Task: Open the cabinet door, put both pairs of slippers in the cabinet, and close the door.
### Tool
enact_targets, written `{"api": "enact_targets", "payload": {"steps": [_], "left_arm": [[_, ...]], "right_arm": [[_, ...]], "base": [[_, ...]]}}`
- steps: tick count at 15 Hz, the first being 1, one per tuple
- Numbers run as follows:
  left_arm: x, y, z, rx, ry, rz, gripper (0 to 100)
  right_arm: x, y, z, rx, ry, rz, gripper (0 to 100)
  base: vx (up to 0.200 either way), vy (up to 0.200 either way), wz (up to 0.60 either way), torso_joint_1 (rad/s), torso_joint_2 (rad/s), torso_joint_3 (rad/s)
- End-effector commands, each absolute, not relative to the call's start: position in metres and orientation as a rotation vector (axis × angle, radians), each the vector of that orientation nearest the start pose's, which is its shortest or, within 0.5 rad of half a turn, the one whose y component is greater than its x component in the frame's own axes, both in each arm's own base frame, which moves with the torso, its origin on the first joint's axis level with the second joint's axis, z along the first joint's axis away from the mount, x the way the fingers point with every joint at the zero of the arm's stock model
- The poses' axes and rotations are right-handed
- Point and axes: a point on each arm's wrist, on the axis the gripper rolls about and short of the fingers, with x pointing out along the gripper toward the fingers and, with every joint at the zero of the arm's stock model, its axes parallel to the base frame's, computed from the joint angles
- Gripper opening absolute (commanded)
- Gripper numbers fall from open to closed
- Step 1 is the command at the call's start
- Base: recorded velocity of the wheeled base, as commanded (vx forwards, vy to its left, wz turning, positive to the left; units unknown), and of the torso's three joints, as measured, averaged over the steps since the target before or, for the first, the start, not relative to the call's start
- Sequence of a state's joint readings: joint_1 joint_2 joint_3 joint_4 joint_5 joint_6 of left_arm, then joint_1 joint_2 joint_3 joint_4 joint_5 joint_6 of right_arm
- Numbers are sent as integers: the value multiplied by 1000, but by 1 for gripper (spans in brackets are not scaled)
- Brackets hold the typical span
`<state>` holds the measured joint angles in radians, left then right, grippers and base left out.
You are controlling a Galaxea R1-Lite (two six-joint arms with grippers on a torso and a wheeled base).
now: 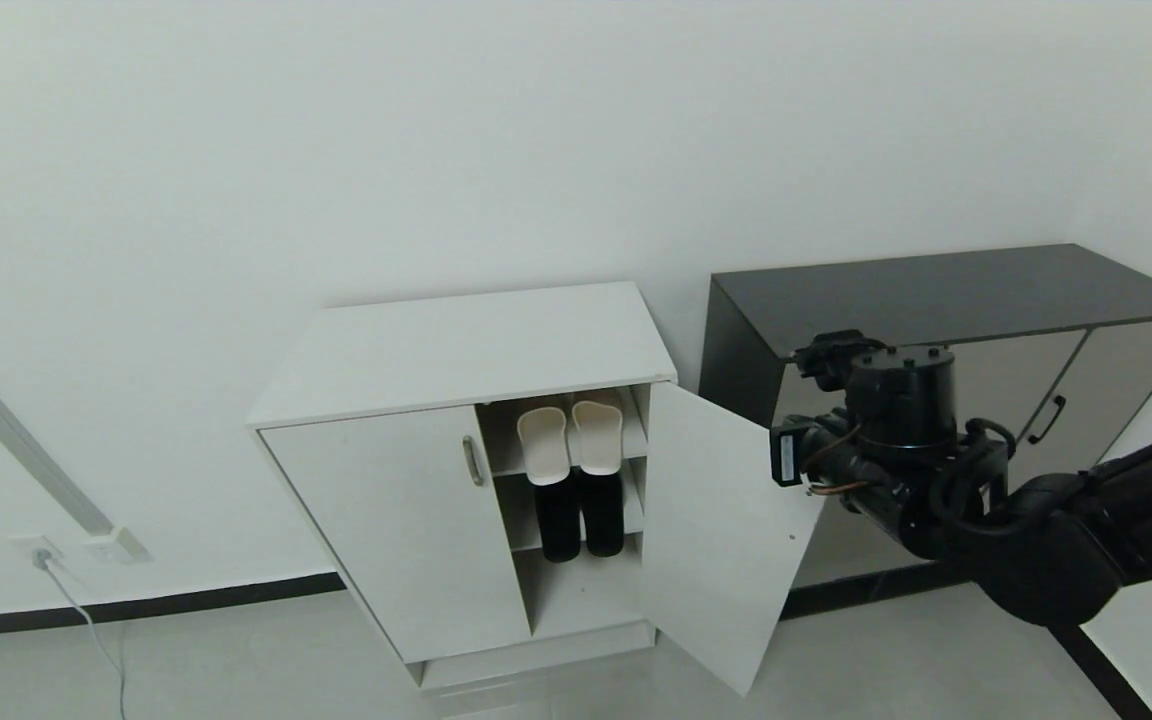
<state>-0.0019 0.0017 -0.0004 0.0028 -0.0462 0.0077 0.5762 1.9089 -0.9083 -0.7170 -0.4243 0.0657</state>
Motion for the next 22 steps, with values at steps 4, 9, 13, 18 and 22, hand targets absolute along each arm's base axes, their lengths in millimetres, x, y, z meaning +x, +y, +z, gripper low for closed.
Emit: {"api": "enact_targets", "payload": {"steps": [4,9,13,18,22], "left_arm": [[-23,-1,75,8,6,-48,0],[-23,-1,75,8,6,-48,0],[-23,-1,76,8,4,-48,0],[-23,-1,75,8,6,-46,0],[-23,-1,75,8,6,-46,0]], "right_arm": [[347,172,125,-46,288,98,0],[367,166,118,-37,286,76,0],[371,164,112,-37,300,93,0],[387,160,93,-32,298,68,0],[398,154,86,-22,278,48,0]], "base": [[0,0,0,0,0,0],[0,0,0,0,0,0],[0,0,0,0,0,0],[0,0,0,0,0,0],[0,0,0,0,0,0]]}}
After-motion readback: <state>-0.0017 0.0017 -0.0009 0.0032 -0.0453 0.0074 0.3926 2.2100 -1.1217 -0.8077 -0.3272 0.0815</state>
